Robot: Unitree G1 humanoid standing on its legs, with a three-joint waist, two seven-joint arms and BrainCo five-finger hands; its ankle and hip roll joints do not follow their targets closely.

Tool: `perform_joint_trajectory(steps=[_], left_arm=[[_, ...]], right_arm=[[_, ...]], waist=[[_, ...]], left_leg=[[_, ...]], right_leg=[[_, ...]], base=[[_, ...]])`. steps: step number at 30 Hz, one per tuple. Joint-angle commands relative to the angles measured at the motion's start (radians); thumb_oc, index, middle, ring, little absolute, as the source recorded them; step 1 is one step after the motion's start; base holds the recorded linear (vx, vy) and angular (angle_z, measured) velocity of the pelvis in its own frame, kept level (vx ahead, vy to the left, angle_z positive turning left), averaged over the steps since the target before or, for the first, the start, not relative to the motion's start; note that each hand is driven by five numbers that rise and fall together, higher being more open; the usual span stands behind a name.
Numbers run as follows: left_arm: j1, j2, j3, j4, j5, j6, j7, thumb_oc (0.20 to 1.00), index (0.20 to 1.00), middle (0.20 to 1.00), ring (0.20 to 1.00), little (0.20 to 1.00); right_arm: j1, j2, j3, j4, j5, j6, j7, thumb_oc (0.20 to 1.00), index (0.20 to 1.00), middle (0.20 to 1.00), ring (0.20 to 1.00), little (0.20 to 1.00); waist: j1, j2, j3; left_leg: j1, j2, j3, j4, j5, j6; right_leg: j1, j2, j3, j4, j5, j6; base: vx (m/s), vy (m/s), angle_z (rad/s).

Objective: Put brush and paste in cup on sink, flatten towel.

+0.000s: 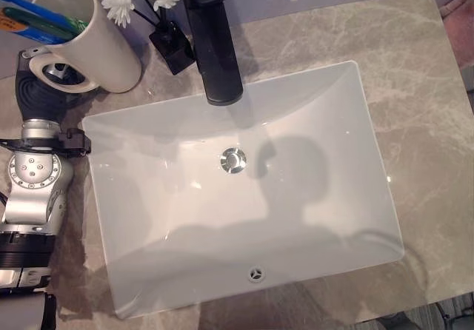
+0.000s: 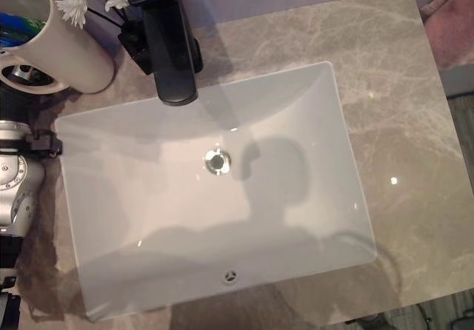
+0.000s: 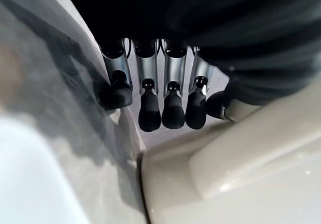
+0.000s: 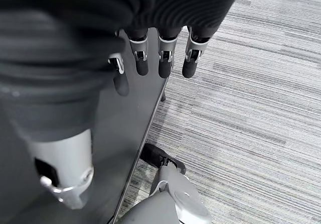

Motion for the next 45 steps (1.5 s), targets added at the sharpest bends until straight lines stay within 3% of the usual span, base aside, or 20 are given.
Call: perform_joint_trajectory(steps=[1,11,14,16,22,27,33,37,41,45], left_arm=[[-0.01,-0.018,-0.11,0.091,0.033,0.024,0.003,0.2,0.2,0.2,0.2,0.2],[0.005,-0.043,-0.083,0.093,0.058,0.03,0.029,0.2,0.2,0.2,0.2,0.2],[0.057,-0.115,-0.002,0.06,0.063,0.016,0.09,0.2,0.2,0.2,0.2,0.2],[0.06,-0.116,0.001,0.057,0.064,0.018,0.091,0.2,0.2,0.2,0.2,0.2],[0.16,-0.176,0.101,-0.008,0.177,0.029,0.131,0.2,0.2,0.2,0.2,0.2],[0.224,-0.222,0.186,-0.048,0.302,0.023,0.225,0.2,0.2,0.2,0.2,0.2],[0.319,-0.267,0.239,-0.079,0.354,0.008,0.264,0.2,0.2,0.2,0.2,0.2],[0.416,-0.304,0.299,-0.059,0.283,-0.024,0.259,0.2,0.2,0.2,0.2,0.2],[0.51,-0.333,0.36,-0.115,0.386,-0.07,0.312,0.2,0.2,0.2,0.2,0.2],[0.583,-0.355,0.405,-0.236,0.397,-0.138,0.311,0.2,0.2,0.2,0.2,0.2]], right_arm=[[-0.035,-0.036,0.015,-0.013,0.03,-0.034,-0.016,1.0,1.0,1.0,1.0,1.0],[-0.037,-0.029,0.019,-0.009,0.028,-0.031,-0.017,1.0,1.0,1.0,1.0,1.0],[-0.031,-0.017,0.015,-0.003,0.02,-0.031,-0.019,1.0,1.0,1.0,1.0,1.0],[-0.031,-0.018,0.016,-0.003,0.02,-0.031,-0.019,1.0,1.0,1.0,1.0,1.0],[-0.023,-0.015,-0.004,0.014,0.01,-0.028,-0.009,1.0,1.0,1.0,1.0,1.0],[-0.03,-0.007,-0.008,0.011,0.0,-0.034,-0.003,1.0,1.0,1.0,1.0,1.0],[-0.043,0.004,0.0,0.043,-0.005,-0.035,-0.01,1.0,1.0,1.0,1.0,1.0],[-0.024,0.003,-0.018,0.046,-0.002,-0.035,-0.003,1.0,1.0,1.0,1.0,1.0],[-0.013,0.005,-0.011,0.029,0.0,-0.053,0.016,1.0,1.0,1.0,1.0,1.0],[0.019,-0.088,0.058,-0.059,-0.086,-0.078,0.075,1.0,1.0,1.0,1.0,1.0]], waist=[[-0.039,-0.004,-0.006],[-0.037,-0.008,-0.013],[-0.026,-0.019,-0.024],[-0.027,-0.018,-0.024],[-0.009,-0.036,-0.035],[0.011,-0.055,-0.037],[0.028,-0.061,-0.051],[0.039,-0.05,-0.073],[0.047,-0.045,-0.089],[0.077,-0.048,-0.101]], left_leg=[[0.026,-0.027,-0.029,0.003,-0.001,-0.011],[0.036,-0.026,-0.029,0.003,-0.007,-0.012],[0.048,-0.025,-0.029,0.003,-0.015,-0.009],[0.049,-0.025,-0.029,0.003,-0.015,-0.009],[0.072,-0.028,-0.046,0.003,-0.024,-0.003],[0.067,-0.025,-0.072,0.003,-0.016,-0.008],[0.089,-0.023,-0.098,0.003,-0.015,-0.01],[0.129,-0.025,-0.112,0.003,-0.014,-0.009],[0.157,-0.023,-0.119,0.003,-0.011,-0.013],[0.157,-0.019,-0.146,0.003,0.02,-0.029]], right_leg=[[0.085,-0.002,0.005,0.023,-0.098,0.052],[0.095,0.002,0.002,0.017,-0.102,0.052],[0.109,0.002,-0.007,0.018,-0.111,0.05],[0.109,0.002,-0.007,0.018,-0.112,0.05],[0.138,0.002,-0.022,0.026,-0.129,0.044],[0.143,0.001,-0.042,0.026,-0.126,0.04],[0.169,0.003,-0.059,0.045,-0.14,0.032],[0.209,0.005,-0.059,0.054,-0.152,0.024],[0.242,0.008,-0.066,0.06,-0.171,0.017],[0.266,0.019,-0.097,0.054,-0.186,0.002]], base=[[0.0,0.0,0.0],[0.0,0.0,0.0],[0.01,0.0,-0.01],[0.0,0.0,0.0],[0.01,-0.001,0.0],[-0.03,-0.017,0.02],[-0.02,-0.03,0.12],[0.01,-0.012,0.12],[-0.03,-0.036,0.05],[-0.1,-0.103,0.12]])
